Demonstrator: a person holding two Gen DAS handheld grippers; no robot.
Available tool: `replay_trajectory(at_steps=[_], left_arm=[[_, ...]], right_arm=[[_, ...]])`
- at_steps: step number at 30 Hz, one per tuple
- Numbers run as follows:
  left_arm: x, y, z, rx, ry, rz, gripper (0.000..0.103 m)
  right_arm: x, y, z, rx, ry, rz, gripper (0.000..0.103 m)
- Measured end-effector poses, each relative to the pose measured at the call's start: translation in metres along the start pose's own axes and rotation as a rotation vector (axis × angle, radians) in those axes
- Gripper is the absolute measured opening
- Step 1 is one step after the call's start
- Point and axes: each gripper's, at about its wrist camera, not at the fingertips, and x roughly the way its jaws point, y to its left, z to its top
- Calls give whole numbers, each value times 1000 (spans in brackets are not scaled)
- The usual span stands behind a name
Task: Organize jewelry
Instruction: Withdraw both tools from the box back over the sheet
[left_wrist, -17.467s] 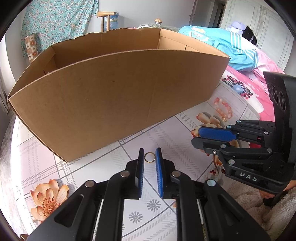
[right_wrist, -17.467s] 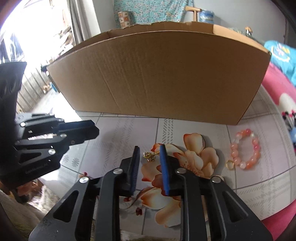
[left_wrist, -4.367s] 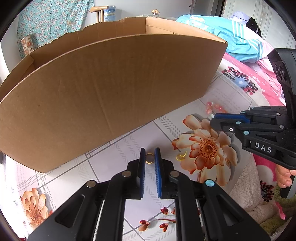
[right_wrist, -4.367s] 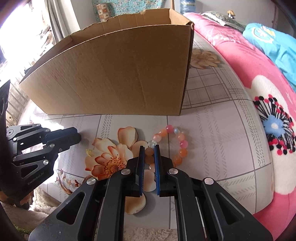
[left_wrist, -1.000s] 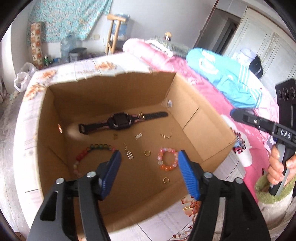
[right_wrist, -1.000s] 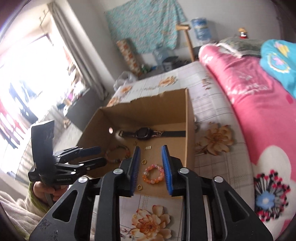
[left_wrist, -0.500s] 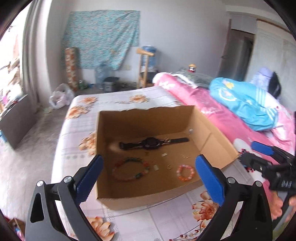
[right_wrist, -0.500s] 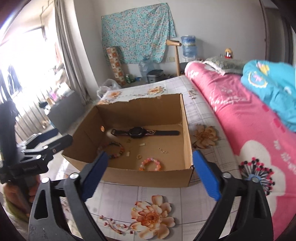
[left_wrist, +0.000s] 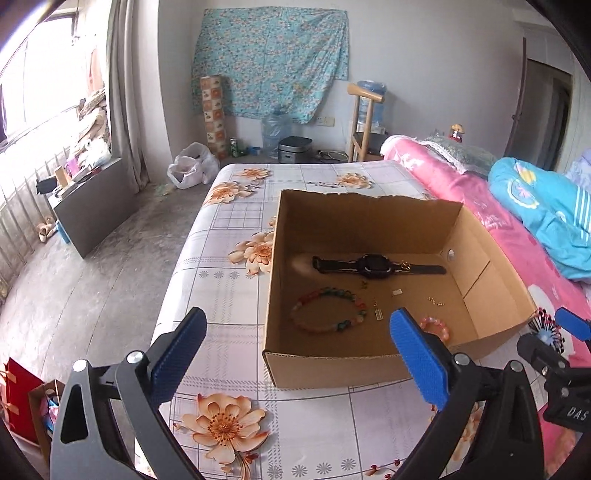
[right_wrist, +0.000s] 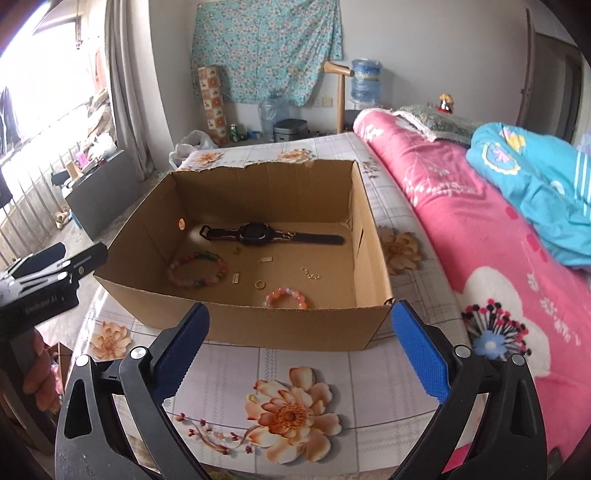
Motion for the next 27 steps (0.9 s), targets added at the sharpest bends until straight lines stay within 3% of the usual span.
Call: replay_trajectory(at_steps=[12, 27], left_arm=[[32, -28, -26, 32, 197, 47, 98], [28, -41, -28, 40, 229, 85, 98]], right_arm=[[34, 0, -8, -3, 139, -69, 95], [46, 1, -6, 22, 189, -14, 95]])
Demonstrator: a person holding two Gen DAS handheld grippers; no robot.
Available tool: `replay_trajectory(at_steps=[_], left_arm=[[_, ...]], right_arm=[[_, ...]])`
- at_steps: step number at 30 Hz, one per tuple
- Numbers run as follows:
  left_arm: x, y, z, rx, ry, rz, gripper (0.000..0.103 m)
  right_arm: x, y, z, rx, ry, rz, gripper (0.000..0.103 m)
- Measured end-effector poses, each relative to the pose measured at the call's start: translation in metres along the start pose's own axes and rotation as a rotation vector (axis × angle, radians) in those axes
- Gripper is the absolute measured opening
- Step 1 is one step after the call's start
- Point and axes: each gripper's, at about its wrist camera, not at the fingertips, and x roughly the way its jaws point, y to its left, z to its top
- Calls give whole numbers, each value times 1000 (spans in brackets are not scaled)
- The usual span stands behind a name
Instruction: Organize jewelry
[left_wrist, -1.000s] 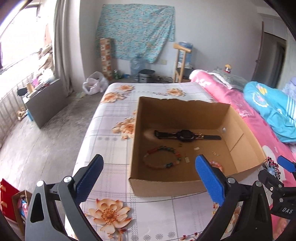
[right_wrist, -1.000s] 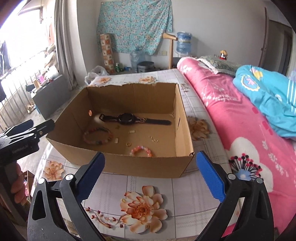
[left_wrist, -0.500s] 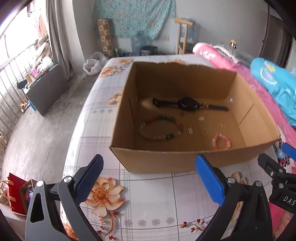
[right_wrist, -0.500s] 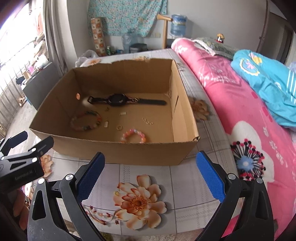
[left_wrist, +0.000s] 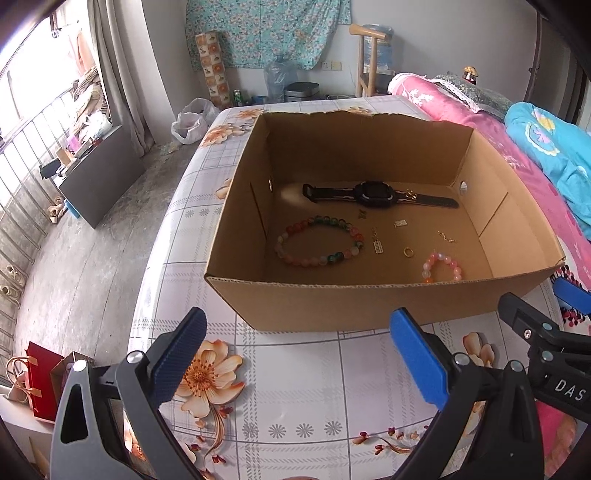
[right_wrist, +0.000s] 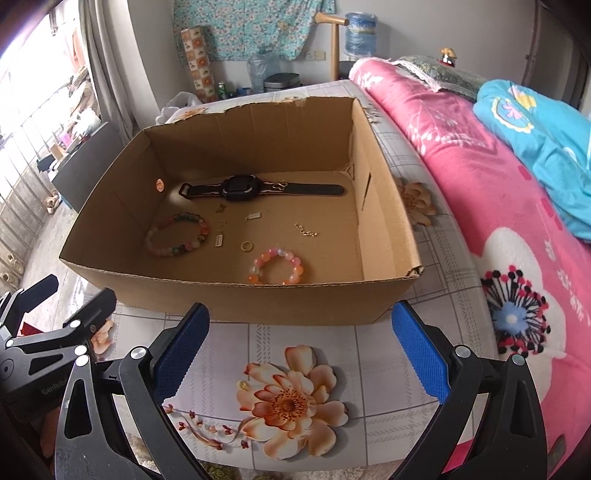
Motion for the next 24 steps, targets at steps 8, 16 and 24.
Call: replay_trajectory(at_steps=[8, 16, 24], left_arm=[[1, 0, 0, -12, 24, 5, 98], [0, 0, -6, -35, 55, 12, 98], [0, 1, -8, -56, 75, 3, 98]], right_arm=[[-3, 3, 0, -1, -4, 4, 95], [-2, 7, -2, -22, 4, 31, 95], [1, 5, -5, -18, 15, 27, 95]])
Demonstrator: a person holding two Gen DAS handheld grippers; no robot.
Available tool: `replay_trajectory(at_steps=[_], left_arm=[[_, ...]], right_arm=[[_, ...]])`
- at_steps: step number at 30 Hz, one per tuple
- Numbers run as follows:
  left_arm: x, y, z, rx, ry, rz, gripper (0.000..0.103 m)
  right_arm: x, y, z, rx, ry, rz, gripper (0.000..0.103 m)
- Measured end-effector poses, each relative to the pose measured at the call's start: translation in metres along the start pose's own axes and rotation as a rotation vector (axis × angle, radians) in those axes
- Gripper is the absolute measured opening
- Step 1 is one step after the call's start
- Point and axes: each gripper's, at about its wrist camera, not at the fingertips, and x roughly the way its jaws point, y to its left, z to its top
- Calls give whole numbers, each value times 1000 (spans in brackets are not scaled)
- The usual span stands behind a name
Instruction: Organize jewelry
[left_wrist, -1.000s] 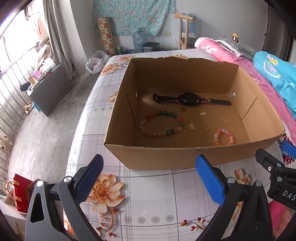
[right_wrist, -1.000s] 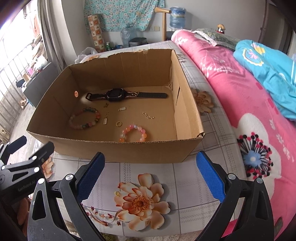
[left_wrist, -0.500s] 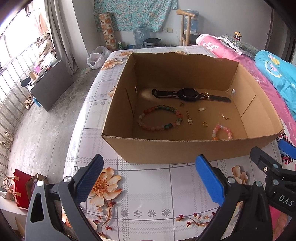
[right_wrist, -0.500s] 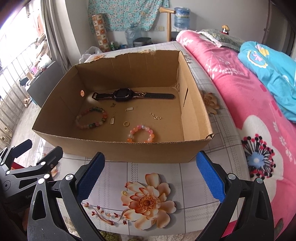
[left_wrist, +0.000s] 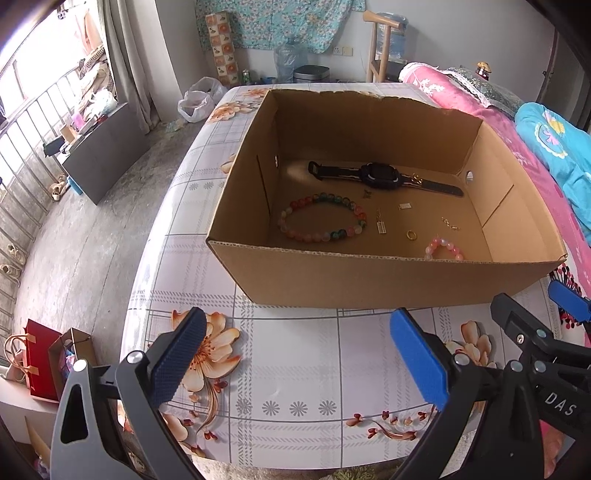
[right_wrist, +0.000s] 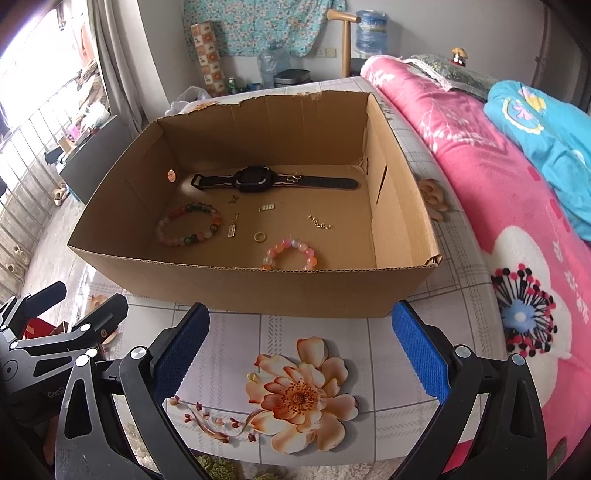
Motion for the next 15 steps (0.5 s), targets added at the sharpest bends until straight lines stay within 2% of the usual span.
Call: replay_trajectory(at_steps=[15], left_arm=[[9, 4, 3, -21, 34, -13, 97]], right_arm=[[5, 2, 3, 3, 15, -16, 95]])
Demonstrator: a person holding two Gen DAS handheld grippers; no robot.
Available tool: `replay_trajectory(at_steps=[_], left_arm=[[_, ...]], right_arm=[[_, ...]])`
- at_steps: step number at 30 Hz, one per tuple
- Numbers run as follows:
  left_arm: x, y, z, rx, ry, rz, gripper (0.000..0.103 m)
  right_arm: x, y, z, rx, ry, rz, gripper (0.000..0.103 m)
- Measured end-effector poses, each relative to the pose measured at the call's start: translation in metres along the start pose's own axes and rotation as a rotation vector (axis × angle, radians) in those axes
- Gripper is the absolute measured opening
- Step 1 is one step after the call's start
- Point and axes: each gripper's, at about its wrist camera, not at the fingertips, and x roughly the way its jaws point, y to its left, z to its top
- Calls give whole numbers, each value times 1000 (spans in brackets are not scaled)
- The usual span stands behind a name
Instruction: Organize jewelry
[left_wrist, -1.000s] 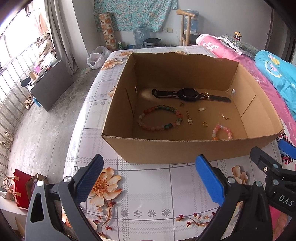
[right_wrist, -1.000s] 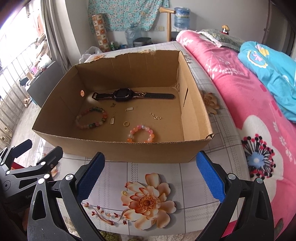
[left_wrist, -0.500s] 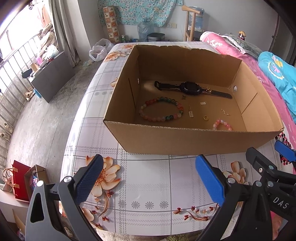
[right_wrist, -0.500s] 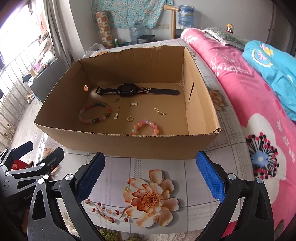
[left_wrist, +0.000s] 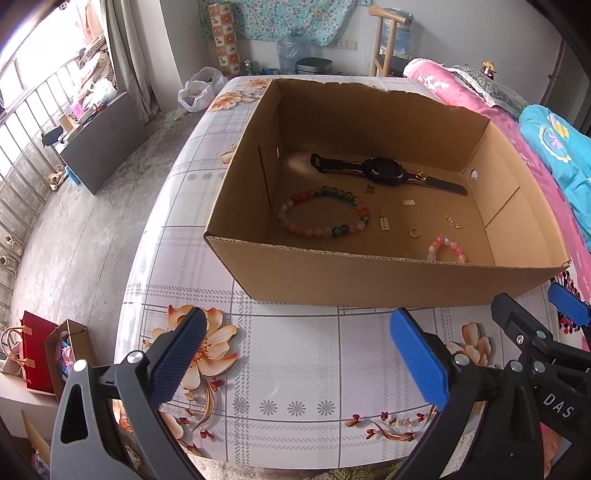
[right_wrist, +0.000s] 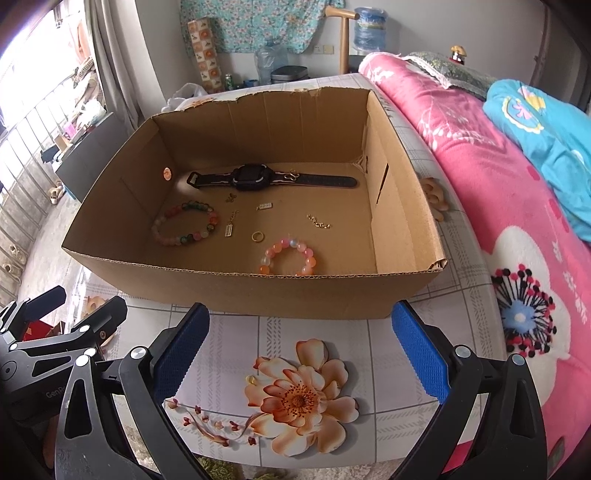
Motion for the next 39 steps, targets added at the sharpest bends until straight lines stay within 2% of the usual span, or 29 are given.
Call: replay_trajectory(at_steps=[39], left_arm=[[5, -4, 2, 5, 10, -15, 97]], right_arm=[[2, -5, 0, 10, 14, -6, 95]])
